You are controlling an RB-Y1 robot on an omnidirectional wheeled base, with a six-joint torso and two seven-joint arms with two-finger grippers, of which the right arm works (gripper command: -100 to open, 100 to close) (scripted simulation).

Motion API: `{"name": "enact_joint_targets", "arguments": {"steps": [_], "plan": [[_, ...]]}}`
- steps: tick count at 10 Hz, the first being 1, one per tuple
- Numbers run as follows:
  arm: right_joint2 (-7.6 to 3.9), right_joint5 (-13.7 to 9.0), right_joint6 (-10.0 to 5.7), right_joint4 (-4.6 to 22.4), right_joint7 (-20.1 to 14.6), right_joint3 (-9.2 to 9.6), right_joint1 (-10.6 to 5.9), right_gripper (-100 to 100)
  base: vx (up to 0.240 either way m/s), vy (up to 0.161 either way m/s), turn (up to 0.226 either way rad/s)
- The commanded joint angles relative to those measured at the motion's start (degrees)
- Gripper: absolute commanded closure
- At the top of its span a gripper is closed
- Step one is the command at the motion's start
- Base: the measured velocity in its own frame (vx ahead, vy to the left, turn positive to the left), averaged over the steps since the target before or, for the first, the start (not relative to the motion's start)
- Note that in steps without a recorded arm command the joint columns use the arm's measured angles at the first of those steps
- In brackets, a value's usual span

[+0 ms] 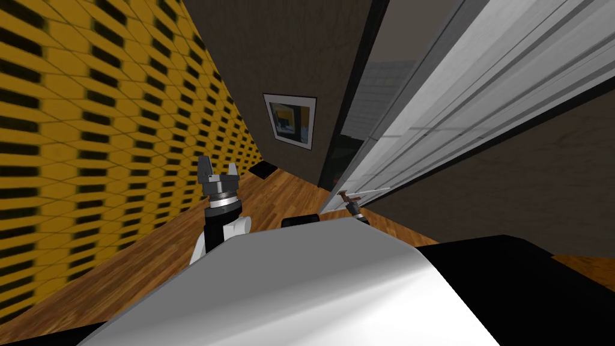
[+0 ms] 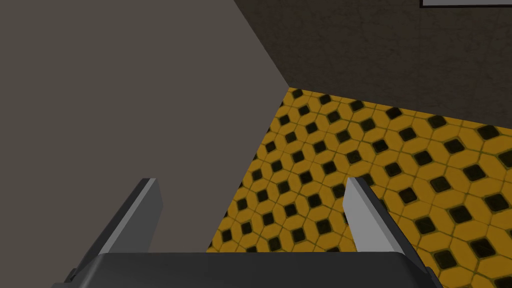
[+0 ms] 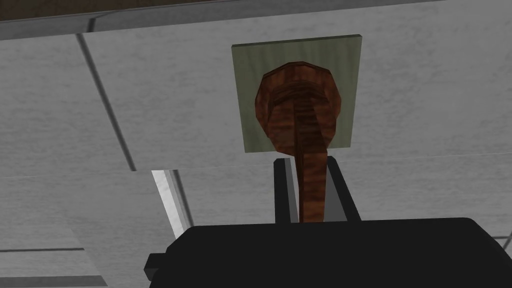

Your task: Pull the door open

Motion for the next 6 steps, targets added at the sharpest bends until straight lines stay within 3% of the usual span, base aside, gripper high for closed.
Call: {"name": "enact_joint_targets", "arguments": {"steps": [1,6], "plan": [[0.03,-1.18,1.51,-1.47,0.82,1.54,-0.19,100,-0.221,-0.048,0.076],[0.08,-4.84,5.01,-4.38,3.30,6.05,-1.24,100,-0.178,-0.045,0.036]]}}
